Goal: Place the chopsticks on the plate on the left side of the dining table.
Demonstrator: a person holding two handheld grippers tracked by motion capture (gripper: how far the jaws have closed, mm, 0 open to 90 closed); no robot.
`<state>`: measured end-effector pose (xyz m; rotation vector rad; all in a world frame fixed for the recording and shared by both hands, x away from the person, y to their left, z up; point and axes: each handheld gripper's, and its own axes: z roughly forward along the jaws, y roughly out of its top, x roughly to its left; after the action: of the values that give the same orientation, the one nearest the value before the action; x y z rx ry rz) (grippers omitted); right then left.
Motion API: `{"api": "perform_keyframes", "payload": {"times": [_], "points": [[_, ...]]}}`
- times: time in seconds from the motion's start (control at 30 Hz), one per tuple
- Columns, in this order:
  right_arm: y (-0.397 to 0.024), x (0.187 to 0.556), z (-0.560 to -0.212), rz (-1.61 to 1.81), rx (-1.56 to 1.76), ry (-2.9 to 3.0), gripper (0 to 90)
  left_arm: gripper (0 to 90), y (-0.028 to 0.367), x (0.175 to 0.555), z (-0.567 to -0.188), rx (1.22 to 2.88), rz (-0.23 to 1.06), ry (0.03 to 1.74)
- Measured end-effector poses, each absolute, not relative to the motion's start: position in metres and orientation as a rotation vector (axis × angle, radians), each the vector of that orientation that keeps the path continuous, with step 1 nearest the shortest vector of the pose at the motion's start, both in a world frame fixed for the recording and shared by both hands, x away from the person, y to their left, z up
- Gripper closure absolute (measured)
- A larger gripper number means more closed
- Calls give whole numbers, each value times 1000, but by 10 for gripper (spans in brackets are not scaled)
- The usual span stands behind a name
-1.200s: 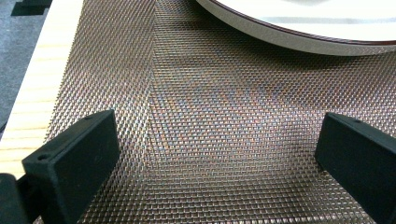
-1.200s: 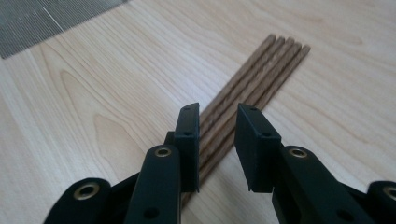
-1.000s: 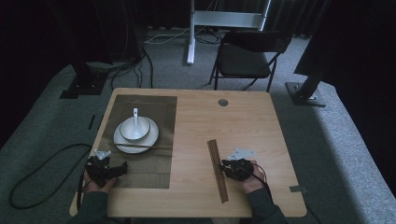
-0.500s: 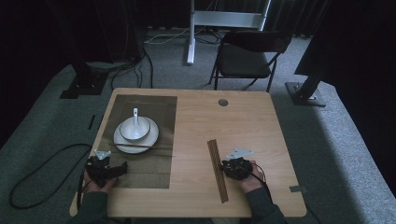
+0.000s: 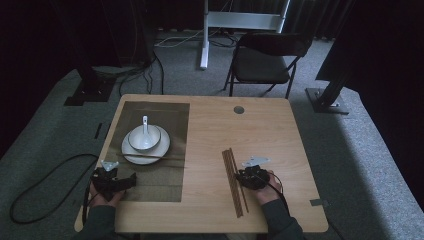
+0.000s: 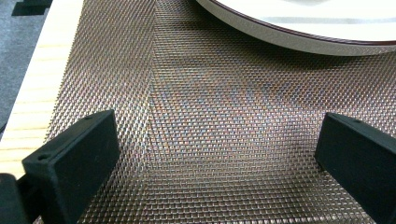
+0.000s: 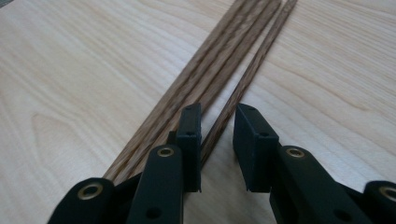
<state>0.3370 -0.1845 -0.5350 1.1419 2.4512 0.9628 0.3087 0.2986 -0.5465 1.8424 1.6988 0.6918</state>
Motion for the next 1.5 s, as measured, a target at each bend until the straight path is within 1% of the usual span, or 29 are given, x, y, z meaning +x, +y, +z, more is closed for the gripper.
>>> {"api": "perform_keyframes", "payload": {"times": [0.27, 0.43, 0.53, 0.8, 0.97, 1.5], "points": [[-184, 341, -534, 916, 1186, 2417, 728, 2, 298, 309, -546, 1841, 692, 1702], [-181, 346, -532, 879, 1188, 2419, 690, 2, 298, 309, -546, 1841, 692, 1702], [-180, 350, -532, 874, 1203, 2409, 691, 1, 298, 309, -546, 1841, 692, 1702], [-186, 357, -531, 850, 1289, 2357, 760, 2, 298, 309, -546, 1841, 692, 1702], [-194, 361, -532, 842, 1338, 2322, 827, 2, 298, 309, -546, 1841, 692, 1702], [-196, 357, -533, 806, 1325, 2264, 848, 2, 298, 309, -546, 1840, 693, 1703]]}}
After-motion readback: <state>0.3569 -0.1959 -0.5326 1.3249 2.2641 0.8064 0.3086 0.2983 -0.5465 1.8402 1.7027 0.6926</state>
